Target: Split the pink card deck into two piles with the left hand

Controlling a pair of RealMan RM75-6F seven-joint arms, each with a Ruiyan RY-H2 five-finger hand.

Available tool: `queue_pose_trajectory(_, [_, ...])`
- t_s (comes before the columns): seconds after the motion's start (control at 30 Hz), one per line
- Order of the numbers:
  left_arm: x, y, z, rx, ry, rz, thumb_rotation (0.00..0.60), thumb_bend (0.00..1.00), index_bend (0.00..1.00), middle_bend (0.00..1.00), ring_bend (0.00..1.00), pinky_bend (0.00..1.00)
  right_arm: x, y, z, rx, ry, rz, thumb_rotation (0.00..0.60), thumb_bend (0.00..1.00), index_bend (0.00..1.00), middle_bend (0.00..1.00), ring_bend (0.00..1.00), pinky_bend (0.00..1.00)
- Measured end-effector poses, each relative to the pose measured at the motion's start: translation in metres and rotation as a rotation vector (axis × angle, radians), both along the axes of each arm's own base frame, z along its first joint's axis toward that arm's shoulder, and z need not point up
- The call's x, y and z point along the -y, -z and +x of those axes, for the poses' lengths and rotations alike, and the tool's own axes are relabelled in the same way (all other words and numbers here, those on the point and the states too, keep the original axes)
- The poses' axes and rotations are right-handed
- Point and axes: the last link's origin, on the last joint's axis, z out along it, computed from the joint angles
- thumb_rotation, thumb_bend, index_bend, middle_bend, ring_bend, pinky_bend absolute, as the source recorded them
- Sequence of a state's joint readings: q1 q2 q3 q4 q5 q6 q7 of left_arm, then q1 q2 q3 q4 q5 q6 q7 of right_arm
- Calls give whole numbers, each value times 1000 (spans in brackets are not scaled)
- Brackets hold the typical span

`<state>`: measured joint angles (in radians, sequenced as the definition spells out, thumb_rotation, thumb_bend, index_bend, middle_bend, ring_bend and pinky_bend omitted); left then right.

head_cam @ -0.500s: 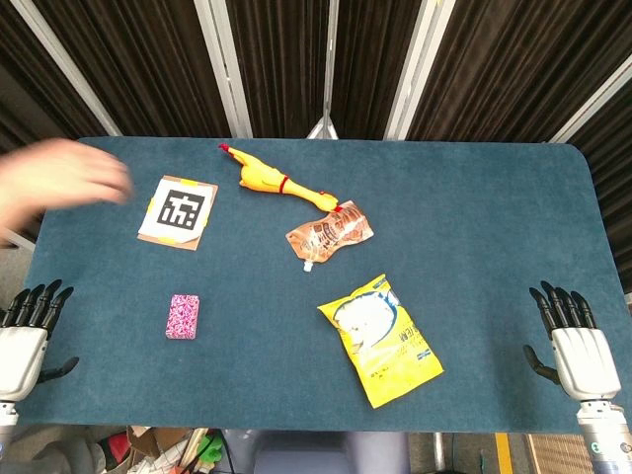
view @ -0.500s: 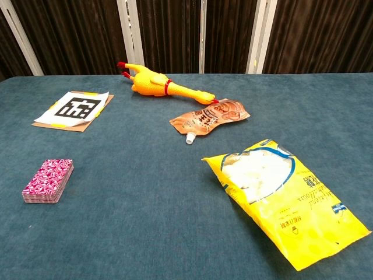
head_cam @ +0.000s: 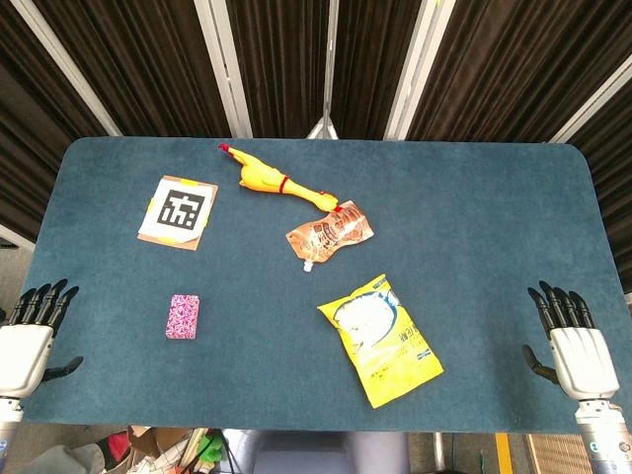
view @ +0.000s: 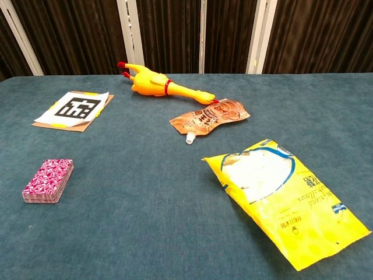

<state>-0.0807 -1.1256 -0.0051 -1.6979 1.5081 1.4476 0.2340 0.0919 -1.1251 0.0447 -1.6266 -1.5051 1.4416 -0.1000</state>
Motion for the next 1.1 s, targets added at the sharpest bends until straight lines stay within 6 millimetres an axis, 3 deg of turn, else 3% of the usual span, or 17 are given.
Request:
queue_pose_trajectory(0.23, [-23,12,18,-23,-15,-68,600,198,39,0,0,0,0,0,0,7,-2,2,600,362,0,0,0,61])
queue_pose_trajectory(0.67, [-68,69,51,-163,-132,-264,600,187,61,0,0,0,-1,-1,0,21,1,4,600,362,0,0,0,61])
queue_pose_trajectory(0.87, [-80,99,72,-191,-139,-321,600,187,92,0,0,0,-1,-2,0,25,2,6,600,362,0,0,0,61])
queue_pose_trajectory(1.1, [-92,119,83,-202,-155,-344,600,187,146,0,0,0,-1,-1,0,29,4,8,600,362,0,0,0,61])
